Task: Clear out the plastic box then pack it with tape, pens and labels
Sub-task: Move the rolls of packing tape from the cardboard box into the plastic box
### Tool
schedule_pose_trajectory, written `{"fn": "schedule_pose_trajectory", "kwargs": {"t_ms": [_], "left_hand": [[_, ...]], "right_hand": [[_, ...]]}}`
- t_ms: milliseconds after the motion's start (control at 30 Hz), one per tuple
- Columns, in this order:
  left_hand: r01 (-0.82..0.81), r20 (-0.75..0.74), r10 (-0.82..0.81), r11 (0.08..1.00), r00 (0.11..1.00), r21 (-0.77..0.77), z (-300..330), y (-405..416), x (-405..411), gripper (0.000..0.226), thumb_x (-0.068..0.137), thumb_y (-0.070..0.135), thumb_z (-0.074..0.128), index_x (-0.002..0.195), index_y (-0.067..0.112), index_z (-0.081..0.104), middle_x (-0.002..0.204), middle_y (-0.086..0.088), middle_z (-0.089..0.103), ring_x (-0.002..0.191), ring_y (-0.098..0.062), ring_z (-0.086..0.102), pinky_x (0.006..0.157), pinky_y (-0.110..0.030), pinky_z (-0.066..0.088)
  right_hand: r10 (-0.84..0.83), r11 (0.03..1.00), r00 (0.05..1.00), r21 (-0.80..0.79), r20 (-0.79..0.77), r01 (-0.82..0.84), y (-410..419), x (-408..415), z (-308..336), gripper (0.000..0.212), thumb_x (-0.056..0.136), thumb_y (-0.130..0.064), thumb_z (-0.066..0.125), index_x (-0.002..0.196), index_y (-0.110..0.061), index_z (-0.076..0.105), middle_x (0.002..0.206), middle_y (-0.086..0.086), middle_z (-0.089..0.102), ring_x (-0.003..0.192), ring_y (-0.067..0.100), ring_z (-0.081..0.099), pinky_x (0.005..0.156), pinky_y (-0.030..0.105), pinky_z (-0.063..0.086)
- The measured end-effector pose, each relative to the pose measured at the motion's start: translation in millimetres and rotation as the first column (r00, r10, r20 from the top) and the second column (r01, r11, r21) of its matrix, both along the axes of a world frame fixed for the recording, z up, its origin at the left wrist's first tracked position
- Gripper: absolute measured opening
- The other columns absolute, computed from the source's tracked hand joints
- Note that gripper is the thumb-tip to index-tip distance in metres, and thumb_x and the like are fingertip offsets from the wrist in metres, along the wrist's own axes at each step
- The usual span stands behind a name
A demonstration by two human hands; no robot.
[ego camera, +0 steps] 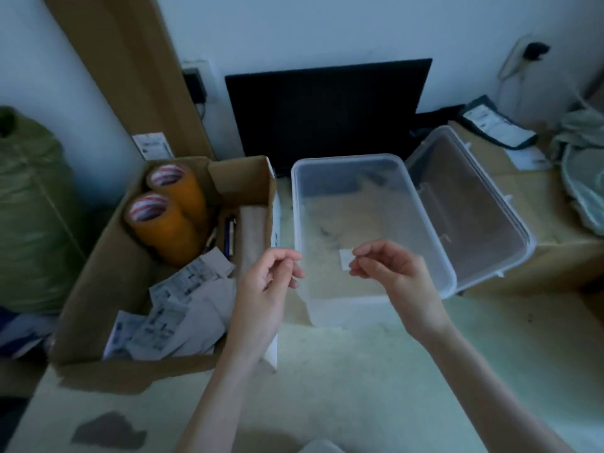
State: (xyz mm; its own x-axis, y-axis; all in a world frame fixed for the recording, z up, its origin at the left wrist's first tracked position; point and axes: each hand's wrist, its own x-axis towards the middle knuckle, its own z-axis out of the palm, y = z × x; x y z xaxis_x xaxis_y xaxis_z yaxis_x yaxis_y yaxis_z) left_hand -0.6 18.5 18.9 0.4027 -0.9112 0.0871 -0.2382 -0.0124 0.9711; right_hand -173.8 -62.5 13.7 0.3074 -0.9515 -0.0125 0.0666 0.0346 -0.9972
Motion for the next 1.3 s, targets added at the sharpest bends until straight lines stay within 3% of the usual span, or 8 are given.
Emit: {"fn": "schedule_pose_trajectory", "kwargs": {"t_ms": [267,433,600,700,833,1000,1167,1300], "left_hand": [[-0.099,0.036,0.101,0.993,0.994,-0.059,11.6,-29.0,23.7,0.021,0.099,0.014,0.045,0.096,0.02,0.065,0.08,0.002,0.066,0.076,-0.01,0.061,0.073,-0.021,0.05],[-0.155,0.098,0.164,0.983,0.982,-0.093,14.6,-50.0,50.9,0.022,0.099,0.012,0.043,0.095,0.02,0.064,0.081,0.0,0.065,0.075,-0.006,0.061,0.071,-0.015,0.047],[-0.251,0.183,0.264,0.964,0.947,-0.089,6.6,-75.3,96.3,0.02,0.1,0.012,0.042,0.104,0.017,0.061,0.082,0.002,0.064,0.074,0.001,0.059,0.07,-0.01,0.046],[-0.311,0.251,0.32,0.947,0.913,-0.077,-1.3,-87.7,121.2,0.018,0.1,0.015,0.042,0.106,0.019,0.059,0.086,0.007,0.064,0.08,0.003,0.059,0.073,-0.009,0.044],[-0.398,0.422,0.388,0.915,0.819,-0.067,-21.9,-94.9,159.3,0.015,0.098,0.016,0.046,0.106,0.021,0.058,0.101,0.006,0.062,0.096,-0.003,0.056,0.089,-0.02,0.043],[-0.606,0.778,0.357,0.795,0.517,0.038,-54.8,-86.1,213.5,0.026,0.092,0.022,0.054,0.118,0.021,0.053,0.131,-0.005,0.047,0.126,-0.026,0.04,0.104,-0.045,0.033],[-0.63,0.874,0.118,0.738,0.472,0.24,-74.4,-79.3,242.3,0.045,0.093,0.032,0.054,0.134,0.018,0.044,0.14,-0.008,0.043,0.134,-0.026,0.032,0.108,-0.047,0.028],[-0.613,0.896,0.071,0.753,0.438,0.24,-76.8,-79.0,245.7,0.04,0.094,0.029,0.054,0.131,0.017,0.049,0.137,-0.005,0.048,0.133,-0.024,0.032,0.106,-0.048,0.031]], "right_hand": [[0.096,0.988,0.995,-0.117,-0.04,-0.1,-40.6,24.0,22.2,0.021,0.087,0.012,0.055,0.082,-0.007,0.065,0.066,-0.001,0.068,0.066,0.011,0.065,0.073,0.022,0.054],[0.133,0.978,0.99,-0.156,-0.043,-0.138,-65.9,47.3,31.0,0.016,0.087,0.011,0.054,0.085,-0.001,0.064,0.071,0.005,0.066,0.068,0.012,0.064,0.078,0.032,0.053],[0.173,0.971,0.984,-0.162,-0.032,-0.176,-92.6,79.0,39.0,0.016,0.088,0.01,0.053,0.086,-0.002,0.064,0.073,0.006,0.065,0.067,0.01,0.063,0.072,0.02,0.054],[0.218,0.962,0.975,-0.158,-0.052,-0.223,-109.3,102.0,37.6,0.02,0.089,0.007,0.054,0.084,-0.009,0.065,0.076,0.006,0.066,0.07,0.012,0.064,0.072,0.021,0.054],[0.251,0.953,0.963,-0.152,-0.094,-0.263,-126.5,130.5,24.9,0.021,0.088,0.005,0.057,0.084,-0.014,0.066,0.076,0.003,0.067,0.072,0.012,0.064,0.077,0.027,0.052],[0.291,0.947,0.948,-0.102,-0.131,-0.305,-131.5,155.9,8.3,0.02,0.087,0.001,0.06,0.085,-0.017,0.067,0.084,0.005,0.069,0.082,0.015,0.066,0.087,0.034,0.052],[0.299,0.949,0.946,-0.065,-0.122,-0.308,-127.8,169.3,-3.3,0.021,0.086,0.004,0.06,0.085,-0.016,0.066,0.086,0.012,0.068,0.083,0.019,0.066,0.089,0.038,0.052],[0.316,0.946,0.94,-0.036,-0.126,-0.323,-124.3,171.8,-10.4,0.018,0.086,0.004,0.06,0.085,-0.014,0.066,0.084,0.011,0.068,0.083,0.02,0.066,0.091,0.041,0.052]]}}
